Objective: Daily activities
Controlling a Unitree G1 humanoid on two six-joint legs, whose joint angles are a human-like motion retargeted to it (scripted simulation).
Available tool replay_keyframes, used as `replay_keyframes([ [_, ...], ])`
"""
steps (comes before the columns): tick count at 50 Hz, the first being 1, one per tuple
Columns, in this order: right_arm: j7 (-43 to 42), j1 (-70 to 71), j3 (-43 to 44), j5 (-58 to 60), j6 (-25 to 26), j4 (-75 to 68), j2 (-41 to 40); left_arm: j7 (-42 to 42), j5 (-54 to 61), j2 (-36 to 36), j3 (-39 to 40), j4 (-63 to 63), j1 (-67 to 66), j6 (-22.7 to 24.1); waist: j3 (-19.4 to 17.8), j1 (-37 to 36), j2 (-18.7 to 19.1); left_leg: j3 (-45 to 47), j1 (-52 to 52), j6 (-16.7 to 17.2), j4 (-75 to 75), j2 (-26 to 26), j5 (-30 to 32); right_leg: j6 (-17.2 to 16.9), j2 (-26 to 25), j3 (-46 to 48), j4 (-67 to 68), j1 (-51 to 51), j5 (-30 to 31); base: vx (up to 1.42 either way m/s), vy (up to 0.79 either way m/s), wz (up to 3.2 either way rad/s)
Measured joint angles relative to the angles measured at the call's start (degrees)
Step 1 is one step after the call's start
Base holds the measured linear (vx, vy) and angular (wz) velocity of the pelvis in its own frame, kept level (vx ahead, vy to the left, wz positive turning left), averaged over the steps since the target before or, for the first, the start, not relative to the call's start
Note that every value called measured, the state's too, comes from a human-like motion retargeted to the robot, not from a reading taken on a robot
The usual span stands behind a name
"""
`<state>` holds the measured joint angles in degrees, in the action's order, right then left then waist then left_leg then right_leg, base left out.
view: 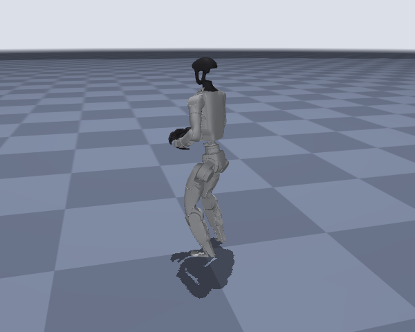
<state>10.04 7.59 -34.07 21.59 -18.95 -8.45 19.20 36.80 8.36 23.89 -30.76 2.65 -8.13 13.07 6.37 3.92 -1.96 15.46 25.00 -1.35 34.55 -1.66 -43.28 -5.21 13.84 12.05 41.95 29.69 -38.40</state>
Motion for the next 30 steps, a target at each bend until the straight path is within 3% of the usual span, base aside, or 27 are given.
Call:
replay_keyframes([
  [13,-2.64,-7.45,7.22,-0.59,3.71,-14.01,0.21,-10.51,-8.89,-5.46,3.73,15.55,7.78,0.4,-0.93,-1.78,0.99,-4.47,-6.22,-0.42,0.87,-0.01,-1.49,0.35,-3.7,-1.48,-4.5,-8.98,1.6,0.05,-0.01,0.0],
  [15,-4.24,-6.93,8.55,-1.09,3.69,-18.14,-0.47,-13.54,-10.6,-6.8,4.44,21.62,9.82,1.06,-1.26,-2.23,1.42,-5.18,-8.44,-0.76,-2.89,-0.29,-0.43,0.53,-5.05,-1.2,-9.76,-11.92,3.56,0.04,0.0,0.01],
  [30,-16.31,-12.83,19.73,-7.36,7.34,-46.28,-5.94,-31.28,-16.41,-13.36,14.49,62.43,6.64,-2.43,-2.12,-3.69,2.13,-6.03,-11.18,-0.64,0.92,0.35,-2.05,-0.7,-5.69,-0.36,-9.68,-16.59,3.57,-0.01,0.0,0.01],
])
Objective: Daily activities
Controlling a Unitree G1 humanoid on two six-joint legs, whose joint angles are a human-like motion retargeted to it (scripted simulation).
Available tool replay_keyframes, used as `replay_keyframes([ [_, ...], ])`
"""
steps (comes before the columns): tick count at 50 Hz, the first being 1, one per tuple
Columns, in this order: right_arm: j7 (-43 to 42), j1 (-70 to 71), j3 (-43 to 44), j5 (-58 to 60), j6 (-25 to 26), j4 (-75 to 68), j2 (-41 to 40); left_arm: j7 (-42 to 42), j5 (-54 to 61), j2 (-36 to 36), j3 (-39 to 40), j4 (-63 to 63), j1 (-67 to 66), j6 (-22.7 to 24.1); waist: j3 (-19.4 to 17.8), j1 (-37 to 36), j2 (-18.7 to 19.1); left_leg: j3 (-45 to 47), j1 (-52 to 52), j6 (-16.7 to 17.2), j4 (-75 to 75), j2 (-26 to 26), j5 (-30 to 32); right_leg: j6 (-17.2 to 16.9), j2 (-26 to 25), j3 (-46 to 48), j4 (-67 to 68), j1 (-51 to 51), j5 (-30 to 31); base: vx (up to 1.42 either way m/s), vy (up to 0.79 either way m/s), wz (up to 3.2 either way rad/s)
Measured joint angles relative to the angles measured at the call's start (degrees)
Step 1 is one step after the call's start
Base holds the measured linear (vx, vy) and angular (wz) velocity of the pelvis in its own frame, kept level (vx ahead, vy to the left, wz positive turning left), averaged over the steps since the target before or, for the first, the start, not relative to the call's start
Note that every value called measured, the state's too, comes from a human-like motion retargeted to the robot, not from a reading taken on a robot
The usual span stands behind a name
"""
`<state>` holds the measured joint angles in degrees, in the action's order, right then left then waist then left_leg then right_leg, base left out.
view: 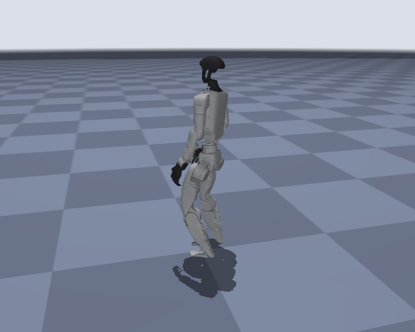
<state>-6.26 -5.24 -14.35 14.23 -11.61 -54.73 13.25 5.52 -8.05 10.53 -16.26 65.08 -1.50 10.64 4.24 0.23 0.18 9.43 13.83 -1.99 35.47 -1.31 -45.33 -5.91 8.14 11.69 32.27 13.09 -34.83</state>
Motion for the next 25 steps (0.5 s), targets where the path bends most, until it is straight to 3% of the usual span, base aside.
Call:
replay_keyframes([
  [8,-3.42,-1.44,5.38,-3.1,0.87,-9.01,-1.69,-3.63,1.17,-1.42,5.76,7.72,-3.21,-0.64,-0.17,-0.56,0.01,0.04,-0.81,0.38,1.49,0.36,-0.97,-0.67,0.13,0.89,0.86,-1.29,-0.9,0.0,0.0,0.0],
  [10,-4.0,-0.14,6.55,-3.87,0.8,-10.58,-2.07,-4.27,1.51,-1.45,7.06,8.56,-2.4,-0.6,0.24,-0.73,-0.19,-0.11,-2.14,0.01,-2.69,-0.29,0.36,-0.6,-0.61,1.22,-4.56,-3.18,1.12,0.0,0.0,0.0],
  [25,-7.47,-2.55,8.3,-6.15,0.57,-12.21,-2.89,-8.65,3.6,-3.48,8.54,7.63,-5.46,-0.33,0.2,-0.49,-0.53,-0.35,-3.98,-0.49,-1.33,-0.7,-1.22,0.05,1.01,1.86,0.89,-3.41,-1.61,0.05,0.01,0.01],
])
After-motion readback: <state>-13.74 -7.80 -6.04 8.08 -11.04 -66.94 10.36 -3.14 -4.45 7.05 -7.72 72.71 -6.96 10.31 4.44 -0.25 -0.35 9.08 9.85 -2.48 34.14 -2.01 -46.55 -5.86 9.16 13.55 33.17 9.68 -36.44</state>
